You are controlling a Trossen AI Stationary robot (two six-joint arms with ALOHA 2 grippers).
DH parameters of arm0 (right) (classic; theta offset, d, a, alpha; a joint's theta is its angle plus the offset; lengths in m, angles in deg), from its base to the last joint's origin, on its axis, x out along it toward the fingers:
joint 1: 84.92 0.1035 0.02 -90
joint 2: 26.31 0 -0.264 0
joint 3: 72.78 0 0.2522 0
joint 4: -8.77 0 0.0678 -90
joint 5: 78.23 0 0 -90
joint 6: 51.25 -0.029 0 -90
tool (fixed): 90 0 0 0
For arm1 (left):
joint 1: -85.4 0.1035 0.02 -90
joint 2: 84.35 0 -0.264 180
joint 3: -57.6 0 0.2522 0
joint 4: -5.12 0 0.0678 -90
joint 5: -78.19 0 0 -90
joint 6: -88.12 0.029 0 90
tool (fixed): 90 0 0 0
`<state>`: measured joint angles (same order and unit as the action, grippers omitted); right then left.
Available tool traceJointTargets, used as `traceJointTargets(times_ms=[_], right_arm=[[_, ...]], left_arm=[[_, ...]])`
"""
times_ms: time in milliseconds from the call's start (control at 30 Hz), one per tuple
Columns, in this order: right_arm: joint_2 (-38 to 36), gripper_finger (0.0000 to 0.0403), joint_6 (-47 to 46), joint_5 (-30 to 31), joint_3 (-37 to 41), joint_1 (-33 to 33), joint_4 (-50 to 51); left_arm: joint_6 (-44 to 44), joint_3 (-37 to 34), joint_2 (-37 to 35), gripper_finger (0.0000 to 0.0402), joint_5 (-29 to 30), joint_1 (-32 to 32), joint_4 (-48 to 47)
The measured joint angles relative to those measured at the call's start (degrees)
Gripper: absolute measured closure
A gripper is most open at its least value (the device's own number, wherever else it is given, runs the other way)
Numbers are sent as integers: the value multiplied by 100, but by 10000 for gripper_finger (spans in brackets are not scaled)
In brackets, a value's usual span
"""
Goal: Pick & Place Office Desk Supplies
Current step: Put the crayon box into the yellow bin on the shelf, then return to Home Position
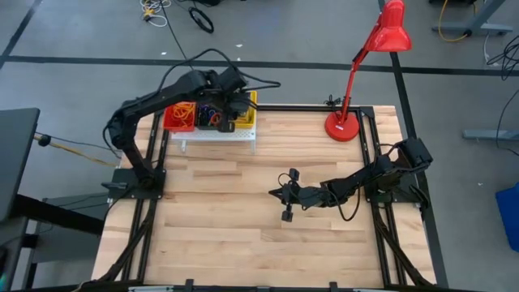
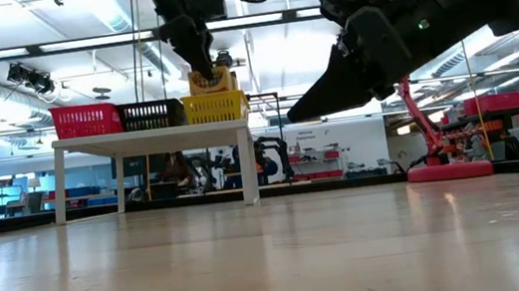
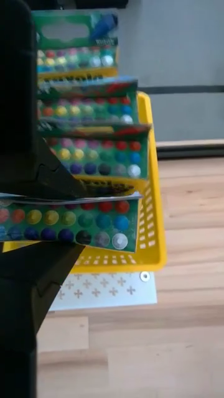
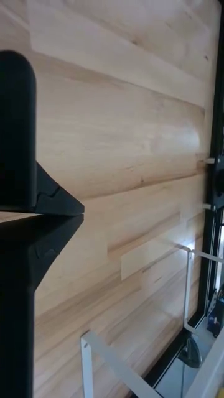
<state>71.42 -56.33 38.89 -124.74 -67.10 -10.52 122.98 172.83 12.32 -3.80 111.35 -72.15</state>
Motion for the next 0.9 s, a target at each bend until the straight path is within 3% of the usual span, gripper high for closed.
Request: traceJointTargets(times_ms=[167,333,567,800,900], right_arm=[[0,393,0,-17,0,0,0],[0,392,0,-28,0,0,-2],[0,392,0,-35,0,0,-2],[0,392,-1,-57,0,0,6],[2,392,-7,-64,0,0,22]], left_arm=[[-153,0,31,276,90,0,4],[-250,0,28,222,133,-27,39],[-58,0,28,153,883,-310,225],[113,440,-49,150,1006,-592,94],[-257,823,-114,165,986,-754,-280]])
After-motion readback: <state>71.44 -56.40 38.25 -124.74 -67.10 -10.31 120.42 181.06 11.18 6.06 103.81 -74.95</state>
